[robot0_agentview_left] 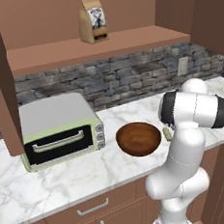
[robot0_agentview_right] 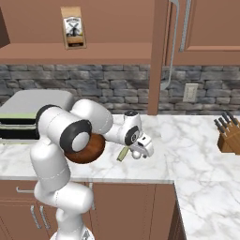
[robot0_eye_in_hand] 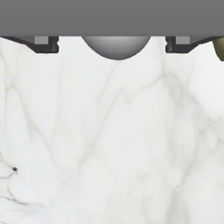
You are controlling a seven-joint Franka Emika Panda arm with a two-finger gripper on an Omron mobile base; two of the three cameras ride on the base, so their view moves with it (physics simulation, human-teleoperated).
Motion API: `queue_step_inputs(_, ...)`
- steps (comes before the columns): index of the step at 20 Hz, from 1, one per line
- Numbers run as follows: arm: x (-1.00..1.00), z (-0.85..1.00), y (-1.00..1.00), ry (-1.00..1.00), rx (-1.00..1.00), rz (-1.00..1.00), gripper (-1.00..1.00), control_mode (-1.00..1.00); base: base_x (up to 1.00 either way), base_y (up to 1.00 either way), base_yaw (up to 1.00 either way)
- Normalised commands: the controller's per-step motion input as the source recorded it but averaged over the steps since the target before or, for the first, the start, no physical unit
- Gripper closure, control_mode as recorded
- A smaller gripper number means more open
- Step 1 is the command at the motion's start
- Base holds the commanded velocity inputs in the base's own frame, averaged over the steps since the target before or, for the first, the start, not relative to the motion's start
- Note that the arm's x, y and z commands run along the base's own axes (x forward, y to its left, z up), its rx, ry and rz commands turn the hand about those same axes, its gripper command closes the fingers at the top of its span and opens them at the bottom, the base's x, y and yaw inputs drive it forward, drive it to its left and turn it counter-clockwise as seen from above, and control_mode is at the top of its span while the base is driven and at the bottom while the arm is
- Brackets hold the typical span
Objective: Pick the egg and butter from the fridge and place them by the bowl for mixing.
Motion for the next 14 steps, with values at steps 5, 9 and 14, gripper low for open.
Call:
queue_step_inputs(5, 0.00, 0.07, -0.01, -0.01, 0.00, -0.03, -1.00, -1.00, 0.00, 0.00, 0.00)
queue_step_inputs(9, 0.00, 0.08, -0.02, 0.00, 0.00, 0.00, -1.00, -1.00, 0.00, 0.00, 0.00)
queue_step_inputs(14, 0.00, 0.12, 0.00, -0.02, 0.00, 0.00, -1.00, -1.00, 0.00, 0.00, 0.00)
